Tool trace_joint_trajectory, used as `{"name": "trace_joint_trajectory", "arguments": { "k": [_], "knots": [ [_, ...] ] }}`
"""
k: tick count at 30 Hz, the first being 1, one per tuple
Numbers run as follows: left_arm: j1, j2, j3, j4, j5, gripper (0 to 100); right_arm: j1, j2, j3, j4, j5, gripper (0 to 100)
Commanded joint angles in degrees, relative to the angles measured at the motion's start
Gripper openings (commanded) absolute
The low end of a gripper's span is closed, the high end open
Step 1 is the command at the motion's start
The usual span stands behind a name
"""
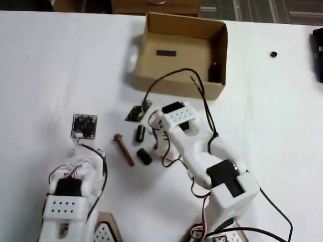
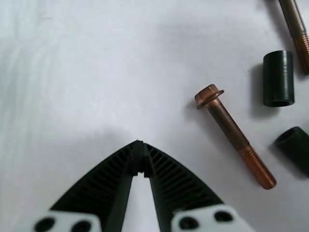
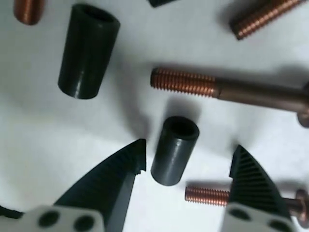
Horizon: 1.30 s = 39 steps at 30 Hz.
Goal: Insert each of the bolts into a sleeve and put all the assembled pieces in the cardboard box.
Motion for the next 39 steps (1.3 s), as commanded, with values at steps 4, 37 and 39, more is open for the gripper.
{"name": "trace_joint_trajectory", "arguments": {
  "k": [4, 37, 39],
  "knots": [
    [-0.1, -0.7, -0.1, -0.9, 0.0, 2, -0.2, 2.5, -0.1, -0.9, 0.4, 27.6],
    [0.0, -0.7, -8.5, 11.7, 12.5, 2, 4.1, -10.7, -2.3, -2.1, -4.3, 2.0],
    [0.0, -0.5, -11.3, 13.6, 15.4, 2, 5.4, -14.0, -2.3, -2.2, -4.6, 2.0]
  ]
}}
